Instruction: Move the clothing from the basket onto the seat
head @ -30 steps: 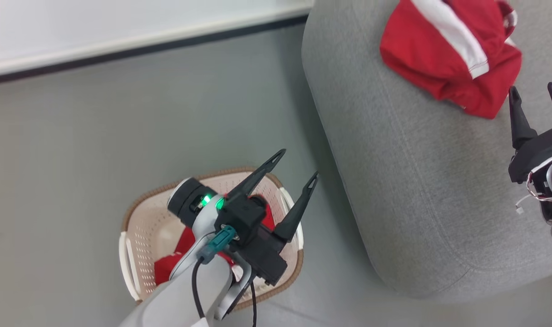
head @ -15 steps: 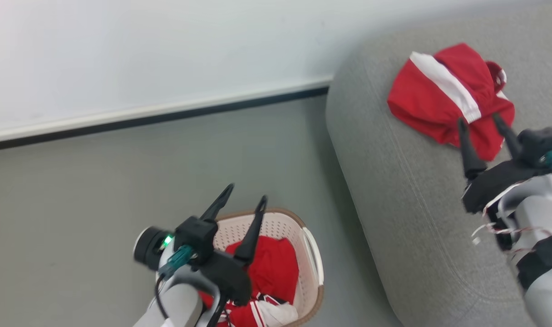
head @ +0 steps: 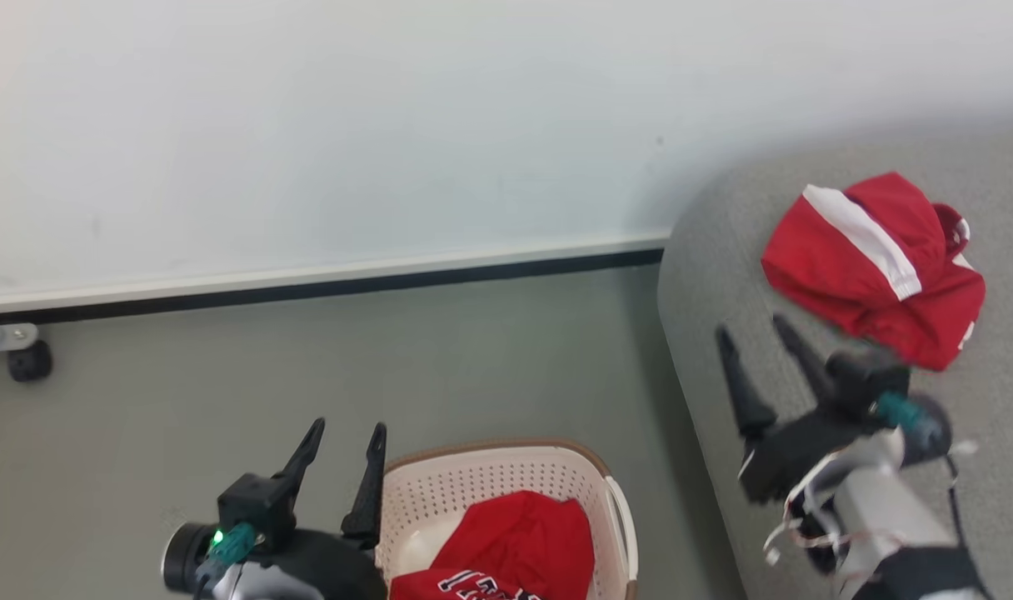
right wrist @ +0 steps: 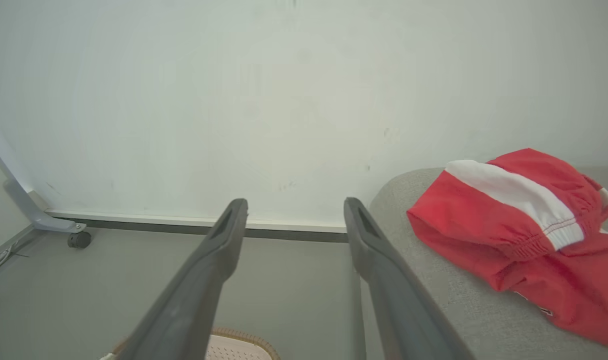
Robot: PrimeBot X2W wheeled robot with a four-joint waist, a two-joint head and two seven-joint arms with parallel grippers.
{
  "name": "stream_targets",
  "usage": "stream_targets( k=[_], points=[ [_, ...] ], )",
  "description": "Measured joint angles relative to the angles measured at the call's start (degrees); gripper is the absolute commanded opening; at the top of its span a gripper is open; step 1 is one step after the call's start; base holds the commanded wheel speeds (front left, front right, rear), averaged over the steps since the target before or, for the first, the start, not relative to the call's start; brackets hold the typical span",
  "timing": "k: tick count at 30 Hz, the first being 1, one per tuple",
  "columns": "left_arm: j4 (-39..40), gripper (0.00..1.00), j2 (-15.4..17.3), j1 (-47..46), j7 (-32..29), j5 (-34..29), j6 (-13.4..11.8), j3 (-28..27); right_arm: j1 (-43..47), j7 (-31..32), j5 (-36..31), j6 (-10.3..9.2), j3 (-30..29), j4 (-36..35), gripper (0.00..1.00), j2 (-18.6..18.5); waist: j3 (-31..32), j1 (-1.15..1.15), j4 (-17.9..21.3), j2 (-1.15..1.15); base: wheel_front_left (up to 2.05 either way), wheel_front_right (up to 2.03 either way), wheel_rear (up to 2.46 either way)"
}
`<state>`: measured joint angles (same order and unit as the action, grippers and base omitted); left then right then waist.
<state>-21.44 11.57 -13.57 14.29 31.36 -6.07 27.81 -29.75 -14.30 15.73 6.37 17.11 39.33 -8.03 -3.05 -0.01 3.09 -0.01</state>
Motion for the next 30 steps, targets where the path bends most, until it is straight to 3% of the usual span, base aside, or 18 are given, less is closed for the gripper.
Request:
stream_targets(
  k=[7,21,30],
  points=[
    [2.0,1.00,1.5,5.1,0.0,-0.1,-0.5,-4.0,6.6,0.0,0.0,-1.91,0.3,-5.2,1.00,1.7,2.4,0.01,-1.9,0.00,0.00,0.00,0.00],
    [6.0,1.00,1.6,13.5,0.0,-1.4,-1.0,-9.3,18.1,0.0,-0.2,-5.93,-1.5,-14.3,1.00,1.6,4.9,0.01,-3.1,0.01,0.00,0.00,0.00],
    [7.3,1.00,1.4,16.5,0.0,-3.3,-1.1,-11.6,22.6,0.0,-0.1,-6.91,-2.8,-18.5,1.00,1.5,5.6,0.01,-3.8,0.01,0.00,0.00,0.00]
  ],
)
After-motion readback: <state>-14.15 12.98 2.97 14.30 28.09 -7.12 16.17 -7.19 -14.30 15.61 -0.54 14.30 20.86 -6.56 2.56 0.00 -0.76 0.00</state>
